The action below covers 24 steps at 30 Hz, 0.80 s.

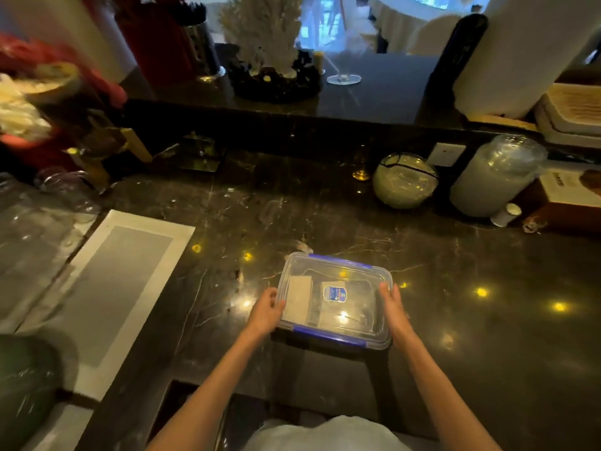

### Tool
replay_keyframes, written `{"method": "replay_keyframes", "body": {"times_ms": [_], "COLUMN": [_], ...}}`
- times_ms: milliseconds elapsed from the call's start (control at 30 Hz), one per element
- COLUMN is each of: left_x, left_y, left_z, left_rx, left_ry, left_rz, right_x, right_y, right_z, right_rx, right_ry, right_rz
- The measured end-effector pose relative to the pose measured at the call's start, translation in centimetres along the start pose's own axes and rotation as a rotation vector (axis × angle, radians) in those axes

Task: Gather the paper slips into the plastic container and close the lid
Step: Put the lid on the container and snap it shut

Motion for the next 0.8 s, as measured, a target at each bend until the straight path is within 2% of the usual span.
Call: {"method": "replay_keyframes", "body": {"times_ms": [67,133,267,333,400,567,800], "left_x": [-0.2,-0.6,-1.4,-1.8,-2.6,-3.2,-1.5], "left_y": [-0.5,-0.8,-2.0,-2.7,-3.3,-2.9,2.5], "left_z": [-0.2,-0.1,2.1,3.1,3.5,3.2,0.7], "left_rx": [-0.011,-0.077,-0.387,-0.534,-0.609,-0.592,-0.631], "left_ry": [-0.008,0.079,0.548,0.7,0.784,0.962,0.997], "left_rz": [0.003,-0.017,-0.087,-0.043,0.005,0.002,0.016], "right_x": [0.2,0.7,1.0,0.4,-0.3,-1.8,-3.5], "right_y": [-0.4,-0.9,-3.8,-5.5,-6.4,-5.6,-0.6], "right_z": [0.2,0.6,-0.2,-1.8,-3.4,-5.3,-1.0], "right_rx": [-0.003,0.027,0.264,0.399,0.488,0.564,0.525], "right_ry": [-0.037,-0.117,-0.45,-0.556,-0.671,-0.985,-1.085], "right_rz": [0.025,0.02,-0.11,-0.157,-0.15,-0.107,-0.099]}}
Point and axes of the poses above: each hand's wrist, its own y-axis towards the middle knuckle, its own x-axis out of the back of the hand, z = x × y, the point moved 1 cm from there along y, towards the middle knuckle, and after that the axes turned 4 degrees about -y, right-handed, at the moved point
